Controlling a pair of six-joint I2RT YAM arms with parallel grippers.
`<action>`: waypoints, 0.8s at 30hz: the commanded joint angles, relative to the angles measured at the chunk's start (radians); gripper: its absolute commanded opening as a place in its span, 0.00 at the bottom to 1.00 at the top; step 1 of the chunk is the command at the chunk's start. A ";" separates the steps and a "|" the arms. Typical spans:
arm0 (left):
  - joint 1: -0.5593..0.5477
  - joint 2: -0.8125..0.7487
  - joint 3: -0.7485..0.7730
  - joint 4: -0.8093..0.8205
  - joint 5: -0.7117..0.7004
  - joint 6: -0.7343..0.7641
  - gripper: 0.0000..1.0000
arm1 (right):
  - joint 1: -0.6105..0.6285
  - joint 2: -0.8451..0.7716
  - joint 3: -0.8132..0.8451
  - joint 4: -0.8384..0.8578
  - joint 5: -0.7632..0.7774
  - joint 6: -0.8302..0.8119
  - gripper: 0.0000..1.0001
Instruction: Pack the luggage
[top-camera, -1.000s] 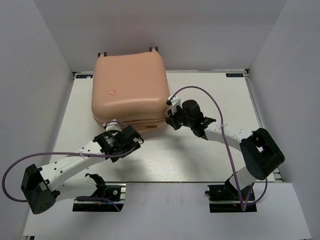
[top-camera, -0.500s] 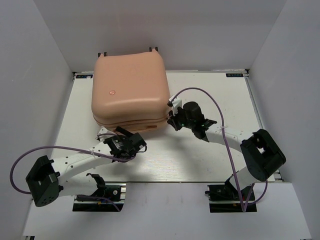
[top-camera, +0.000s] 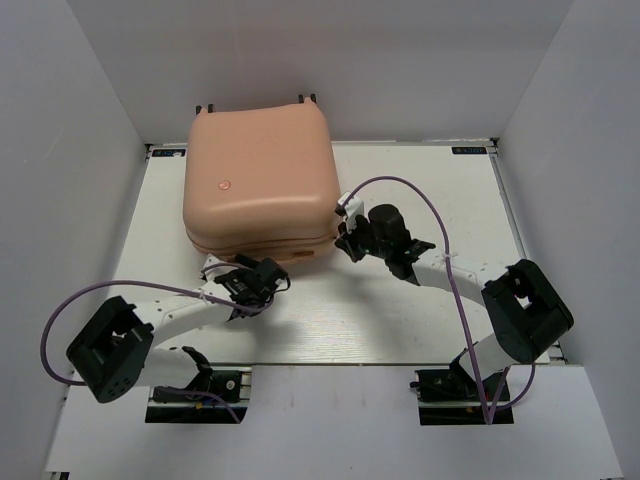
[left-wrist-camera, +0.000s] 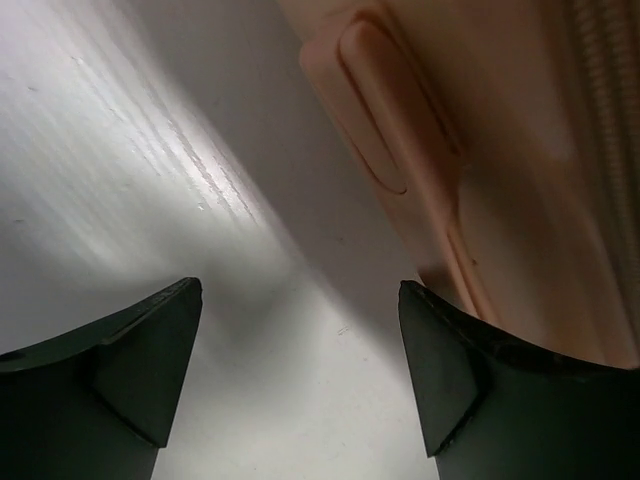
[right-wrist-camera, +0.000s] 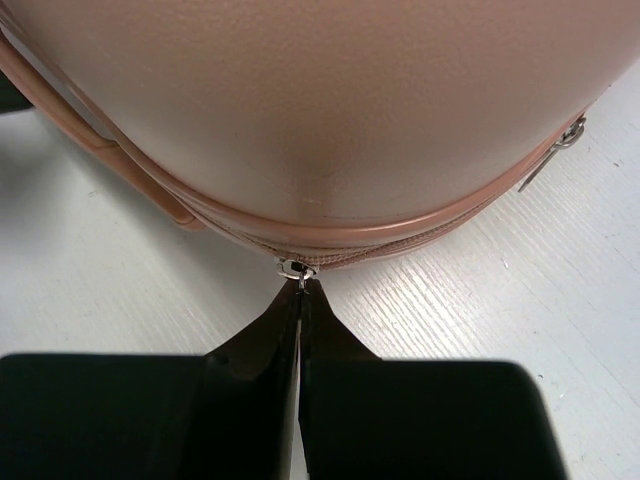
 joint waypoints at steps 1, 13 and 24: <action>0.030 0.007 -0.026 0.254 0.031 0.098 0.89 | -0.013 -0.032 -0.027 -0.019 0.002 -0.027 0.00; 0.001 -0.151 -0.065 0.258 -0.008 0.198 0.92 | -0.025 -0.023 -0.024 -0.025 0.005 -0.025 0.00; 0.037 0.033 -0.056 0.235 0.033 0.049 0.68 | -0.030 -0.032 -0.028 -0.017 0.001 -0.017 0.00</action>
